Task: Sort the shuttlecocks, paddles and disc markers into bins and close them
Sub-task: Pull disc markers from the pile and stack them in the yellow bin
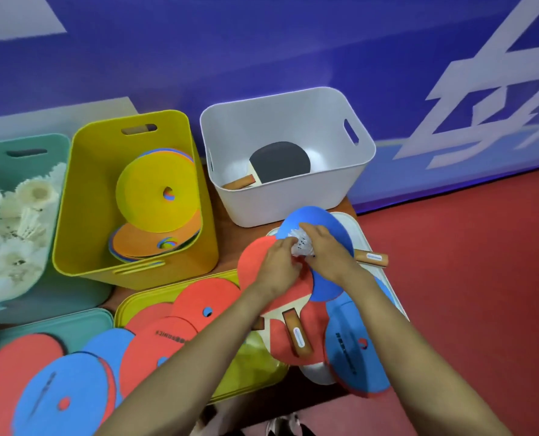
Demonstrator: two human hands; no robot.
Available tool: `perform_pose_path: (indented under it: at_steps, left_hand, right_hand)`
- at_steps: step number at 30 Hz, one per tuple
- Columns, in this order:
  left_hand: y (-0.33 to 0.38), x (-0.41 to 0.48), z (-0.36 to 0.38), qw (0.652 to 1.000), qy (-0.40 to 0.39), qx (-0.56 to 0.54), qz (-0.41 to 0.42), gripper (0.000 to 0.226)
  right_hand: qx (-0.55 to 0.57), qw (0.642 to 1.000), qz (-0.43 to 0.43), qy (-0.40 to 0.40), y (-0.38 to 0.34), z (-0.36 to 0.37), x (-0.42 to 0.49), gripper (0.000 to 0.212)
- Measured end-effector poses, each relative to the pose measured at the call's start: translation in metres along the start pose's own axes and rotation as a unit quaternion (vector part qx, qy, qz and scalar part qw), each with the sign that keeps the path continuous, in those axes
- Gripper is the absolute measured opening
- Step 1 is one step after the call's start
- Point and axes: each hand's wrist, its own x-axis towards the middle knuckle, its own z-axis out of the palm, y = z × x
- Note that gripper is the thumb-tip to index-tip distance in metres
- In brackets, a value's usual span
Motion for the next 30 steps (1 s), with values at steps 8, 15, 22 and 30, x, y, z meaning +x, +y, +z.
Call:
perform_pose_path:
  at_steps: [8, 15, 22, 30]
  left_hand:
    - [-0.010, 0.005, 0.004, 0.991, 0.131, 0.008, 0.031, 0.012]
    - [-0.002, -0.044, -0.071, 0.943, 0.274, 0.035, 0.186, 0.009]
    - [-0.029, -0.101, -0.183, 0.875, 0.445, -0.069, 0.175, 0.012]
    - [-0.126, -0.158, -0.286, 0.848, 0.518, -0.088, 0.070, 0.028]
  right_hand:
    - [0.034, 0.999, -0.009, 0.026, -0.009, 0.004, 0.010, 0.051]
    - [0.135, 0.967, -0.180, 0.120, -0.070, -0.030, -0.017, 0.070]
    - [0.107, 0.910, -0.374, 0.147, -0.205, -0.020, -0.011, 0.051]
    - [0.106, 0.908, -0.399, 0.075, -0.354, 0.078, 0.028, 0.045]
